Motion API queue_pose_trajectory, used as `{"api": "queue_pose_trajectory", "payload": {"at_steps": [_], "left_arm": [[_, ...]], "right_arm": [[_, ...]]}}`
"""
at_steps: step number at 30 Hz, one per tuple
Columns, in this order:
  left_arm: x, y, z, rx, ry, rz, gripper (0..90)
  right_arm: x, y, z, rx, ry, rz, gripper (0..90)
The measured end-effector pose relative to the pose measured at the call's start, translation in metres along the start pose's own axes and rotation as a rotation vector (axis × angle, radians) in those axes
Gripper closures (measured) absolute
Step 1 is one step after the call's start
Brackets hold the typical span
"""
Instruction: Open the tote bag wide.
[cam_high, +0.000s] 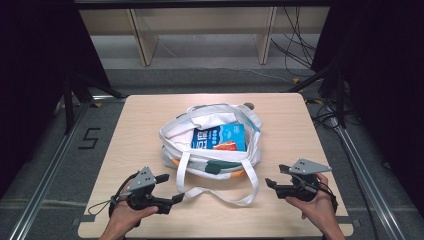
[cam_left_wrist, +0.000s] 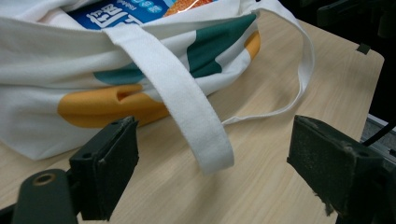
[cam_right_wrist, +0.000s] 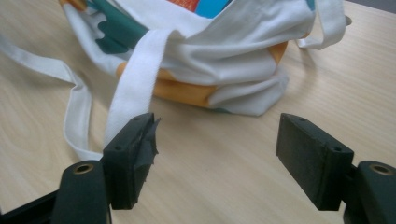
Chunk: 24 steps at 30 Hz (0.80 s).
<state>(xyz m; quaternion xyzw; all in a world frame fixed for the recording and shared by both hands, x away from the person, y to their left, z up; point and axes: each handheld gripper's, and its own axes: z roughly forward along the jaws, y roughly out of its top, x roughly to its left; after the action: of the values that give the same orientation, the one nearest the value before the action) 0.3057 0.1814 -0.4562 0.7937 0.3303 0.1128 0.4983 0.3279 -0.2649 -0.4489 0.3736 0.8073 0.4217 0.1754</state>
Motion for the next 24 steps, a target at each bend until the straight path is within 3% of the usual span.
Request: {"api": "queue_pose_trajectory", "payload": {"at_steps": [2, 4, 5, 6, 7, 8, 11, 12, 14, 16, 18, 20, 24], "left_arm": [[-0.001, -0.003, 0.001, -0.009, 0.004, -0.028, 15.4], [0.001, -0.007, 0.001, 0.007, 0.008, 0.007, 15.4], [0.0, -0.008, 0.002, 0.001, 0.014, -0.008, 15.4], [0.001, -0.01, 0.002, 0.007, 0.006, -0.002, 15.4], [0.001, -0.012, 0.002, 0.011, 0.01, 0.0, 15.4], [0.001, -0.013, 0.002, 0.01, 0.01, 0.002, 15.4], [0.0, -0.017, 0.002, 0.013, 0.017, -0.001, 15.4], [0.0, -0.018, 0.002, 0.01, 0.022, 0.003, 15.4], [-0.001, -0.02, 0.003, 0.002, 0.025, 0.0, 15.4], [-0.002, -0.023, 0.003, 0.011, 0.035, -0.018, 15.4], [-0.002, -0.025, 0.003, 0.018, 0.034, 0.009, 15.4], [-0.004, -0.028, 0.004, 0.014, 0.037, -0.011, 15.4], [-0.006, -0.031, 0.004, 0.02, 0.042, -0.002, 15.4]], "right_arm": [[0.002, -0.004, 0.0, -0.014, 0.002, -0.005, 27.9], [0.005, -0.008, 0.0, 0.001, 0.01, 0.006, 27.7], [0.004, -0.01, 0.001, -0.013, 0.007, -0.02, 27.6], [0.006, -0.012, 0.001, -0.005, 0.028, 0.007, 27.6], [0.006, -0.013, 0.0, 0.0, 0.016, -0.007, 27.6], [0.009, -0.017, 0.0, 0.007, 0.038, 0.009, 27.5], [0.009, -0.02, 0.0, -0.007, 0.018, -0.009, 27.4], [0.012, -0.021, -0.002, 0.014, 0.029, 0.024, 27.4], [0.012, -0.025, -0.001, 0.0, 0.026, -0.002, 27.4], [0.014, -0.028, -0.003, 0.007, 0.026, 0.002, 27.3], [0.015, -0.031, -0.005, 0.012, 0.025, 0.001, 27.2], [0.017, -0.035, -0.006, 0.008, 0.024, 0.01, 27.2], [0.02, -0.04, -0.007, 0.012, 0.027, 0.013, 26.9]]}}
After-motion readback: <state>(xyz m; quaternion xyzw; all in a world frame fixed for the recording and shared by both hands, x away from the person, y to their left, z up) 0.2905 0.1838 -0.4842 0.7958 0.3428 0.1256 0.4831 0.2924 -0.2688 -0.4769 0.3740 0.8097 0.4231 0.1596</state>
